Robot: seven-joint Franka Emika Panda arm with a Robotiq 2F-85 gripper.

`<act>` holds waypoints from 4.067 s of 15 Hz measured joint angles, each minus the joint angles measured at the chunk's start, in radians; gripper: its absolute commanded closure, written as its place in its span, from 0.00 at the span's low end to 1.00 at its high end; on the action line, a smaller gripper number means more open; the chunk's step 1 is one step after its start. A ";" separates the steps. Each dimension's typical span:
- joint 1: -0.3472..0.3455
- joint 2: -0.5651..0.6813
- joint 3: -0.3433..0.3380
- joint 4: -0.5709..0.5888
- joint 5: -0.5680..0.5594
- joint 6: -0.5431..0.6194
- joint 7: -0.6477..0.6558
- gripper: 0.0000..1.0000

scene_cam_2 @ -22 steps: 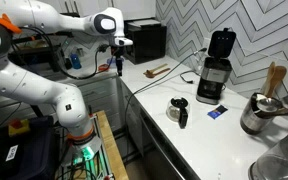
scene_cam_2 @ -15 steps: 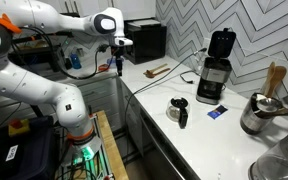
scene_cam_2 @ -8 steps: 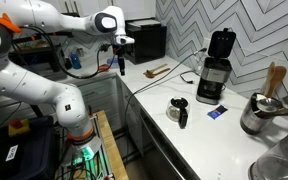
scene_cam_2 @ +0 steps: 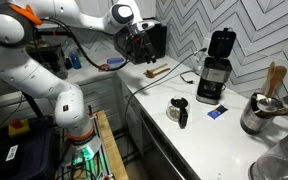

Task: Close the coffeemaker chamber

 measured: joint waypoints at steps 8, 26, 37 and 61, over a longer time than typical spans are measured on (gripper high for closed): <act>-0.025 0.302 -0.027 0.197 -0.327 0.365 0.106 0.00; 0.005 0.402 -0.104 0.334 -0.490 0.393 0.251 0.00; 0.058 0.597 -0.191 0.540 -0.757 0.514 0.419 0.00; 0.147 0.677 -0.237 0.676 -1.113 0.159 0.981 0.00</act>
